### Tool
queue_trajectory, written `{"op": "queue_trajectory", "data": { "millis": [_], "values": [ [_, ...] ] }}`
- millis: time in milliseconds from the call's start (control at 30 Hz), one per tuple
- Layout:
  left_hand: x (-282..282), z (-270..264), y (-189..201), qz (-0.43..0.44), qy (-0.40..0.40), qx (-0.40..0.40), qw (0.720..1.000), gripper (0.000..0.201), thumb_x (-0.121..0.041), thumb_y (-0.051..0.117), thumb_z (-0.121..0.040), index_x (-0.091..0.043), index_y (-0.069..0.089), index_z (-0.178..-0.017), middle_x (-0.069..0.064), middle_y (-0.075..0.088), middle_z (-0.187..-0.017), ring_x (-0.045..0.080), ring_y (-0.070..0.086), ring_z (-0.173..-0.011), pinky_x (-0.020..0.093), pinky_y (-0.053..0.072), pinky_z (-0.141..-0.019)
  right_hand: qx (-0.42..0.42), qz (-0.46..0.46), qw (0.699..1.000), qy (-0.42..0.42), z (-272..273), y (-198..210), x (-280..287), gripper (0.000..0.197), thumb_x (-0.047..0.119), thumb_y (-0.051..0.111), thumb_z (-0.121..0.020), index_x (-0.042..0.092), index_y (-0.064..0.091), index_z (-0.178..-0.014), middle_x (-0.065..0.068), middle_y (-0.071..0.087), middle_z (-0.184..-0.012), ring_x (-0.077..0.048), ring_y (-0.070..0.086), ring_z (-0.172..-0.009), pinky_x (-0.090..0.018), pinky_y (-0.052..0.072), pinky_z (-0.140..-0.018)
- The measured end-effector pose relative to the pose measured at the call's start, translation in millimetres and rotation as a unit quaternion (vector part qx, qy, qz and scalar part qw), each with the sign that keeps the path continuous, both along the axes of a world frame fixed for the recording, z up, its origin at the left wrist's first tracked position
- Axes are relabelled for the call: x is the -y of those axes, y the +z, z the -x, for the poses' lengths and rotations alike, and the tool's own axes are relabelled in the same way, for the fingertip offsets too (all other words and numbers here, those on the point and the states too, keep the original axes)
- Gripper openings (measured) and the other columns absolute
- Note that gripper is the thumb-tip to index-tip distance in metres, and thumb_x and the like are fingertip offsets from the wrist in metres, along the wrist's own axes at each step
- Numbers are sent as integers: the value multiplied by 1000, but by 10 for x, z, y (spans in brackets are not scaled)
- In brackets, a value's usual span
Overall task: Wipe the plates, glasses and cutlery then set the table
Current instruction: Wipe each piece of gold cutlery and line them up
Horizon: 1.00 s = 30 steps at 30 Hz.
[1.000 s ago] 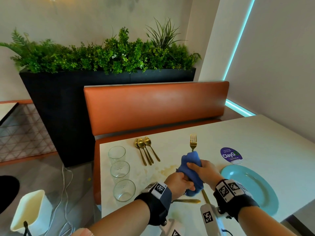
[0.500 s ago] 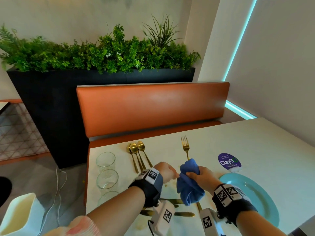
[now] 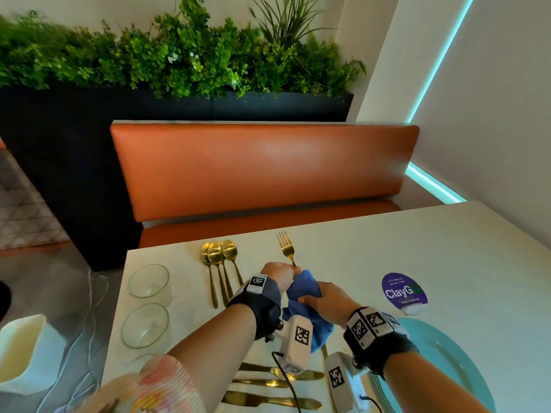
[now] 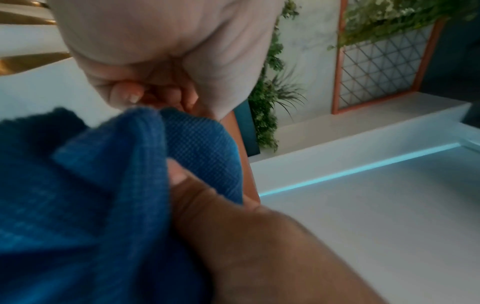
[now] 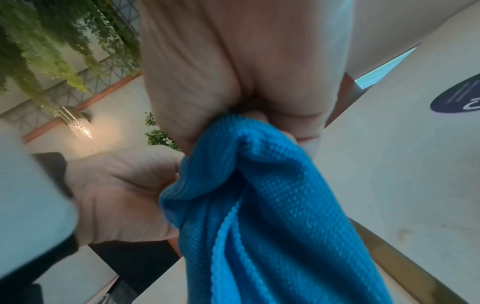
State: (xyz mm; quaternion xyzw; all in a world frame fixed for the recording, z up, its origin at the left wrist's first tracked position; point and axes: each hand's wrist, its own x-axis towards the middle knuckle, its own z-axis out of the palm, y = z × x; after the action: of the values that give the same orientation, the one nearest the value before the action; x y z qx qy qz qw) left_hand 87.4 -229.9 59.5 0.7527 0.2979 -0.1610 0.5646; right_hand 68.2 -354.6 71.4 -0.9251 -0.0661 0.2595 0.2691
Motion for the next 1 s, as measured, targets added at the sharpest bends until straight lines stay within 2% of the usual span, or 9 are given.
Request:
{"op": "queue_trajectory", "data": {
  "millis": [67, 133, 200, 300, 400, 533, 700, 867, 1000],
  "values": [
    [-95, -105, -66, -37, -5, -3, 999, 36, -27, 54, -92, -2, 62, -117, 15, 61, -125, 29, 56, -116, 33, 43, -98, -5, 0, 1000, 15, -85, -29, -20, 19, 21, 54, -90, 9, 62, -103, -9, 63, -102, -15, 55, -88, -23, 47, -75],
    [-250, -219, -109, -80, -3, -14, 997, 41, -31, 46, -97, -3, 59, -124, 15, 57, -131, 30, 54, -121, 32, 41, -101, -3, 18, 999, 43, -153, -49, 1, 18, 23, 54, -91, 12, 62, -103, -7, 64, -106, -16, 56, -92, -24, 45, -81],
    [-432, -342, -192, -86, 11, -11, 996, 41, -32, 44, -98, -3, 57, -125, 14, 57, -132, 29, 54, -121, 31, 41, -99, -5, 29, 998, 58, -208, -75, 74, 8, 26, 55, -90, 20, 60, -89, -4, 63, -99, -18, 57, -91, -25, 44, -80],
    [-656, -458, -351, -154, 6, -39, 987, 40, -37, 44, -98, -6, 59, -119, 11, 58, -129, 28, 57, -111, 32, 43, -92, 0, 5, 1000, 21, -326, -121, 235, 8, 28, 57, -89, 21, 58, -84, -3, 64, -92, -18, 59, -88, -25, 44, -76],
    [-782, -535, -586, -150, -9, -50, 987, 33, -26, 53, -94, -7, 59, -120, 15, 57, -131, 23, 53, -94, 28, 41, -79, 14, 0, 1000, -23, -461, -127, 392, 14, 29, 58, -88, 20, 57, -78, -2, 63, -84, -17, 57, -79, -24, 42, -70],
    [-786, -595, -839, -210, -53, -74, 973, 39, -18, 54, -94, 1, 54, -128, 18, 55, -132, 30, 55, -120, 31, 45, -93, 15, 16, 999, -44, -602, -154, 523, 20, 32, 58, -87, 13, 63, -86, -4, 65, -85, -19, 58, -78, -25, 44, -69],
    [-665, -529, -877, -307, -76, -64, 946, 28, -21, 46, -96, -14, 59, -120, 6, 60, -124, 22, 59, -112, 28, 48, -90, 15, 22, 998, -56, -689, -213, 581, 23, 35, 59, -86, 13, 61, -83, -3, 63, -80, -16, 56, -72, -19, 42, -58],
    [-664, -582, -906, -344, -60, -73, 934, 25, -16, 52, -94, -3, 60, -114, 13, 63, -111, 27, 62, -102, 32, 50, -86, 16, 31, 998, -57, -703, -232, 595, 31, 39, 59, -86, 8, 64, -92, -4, 66, -85, -18, 59, -77, -22, 45, -65],
    [-632, -575, -904, -361, -20, -54, 931, 22, -28, 55, -92, -8, 58, -102, 12, 65, -105, 26, 62, -96, 36, 52, -86, 14, 12, 997, -78, -671, -194, 651, 31, 40, 59, -86, 11, 65, -95, -5, 68, -91, -21, 63, -86, -30, 51, -80]
  ]
}}
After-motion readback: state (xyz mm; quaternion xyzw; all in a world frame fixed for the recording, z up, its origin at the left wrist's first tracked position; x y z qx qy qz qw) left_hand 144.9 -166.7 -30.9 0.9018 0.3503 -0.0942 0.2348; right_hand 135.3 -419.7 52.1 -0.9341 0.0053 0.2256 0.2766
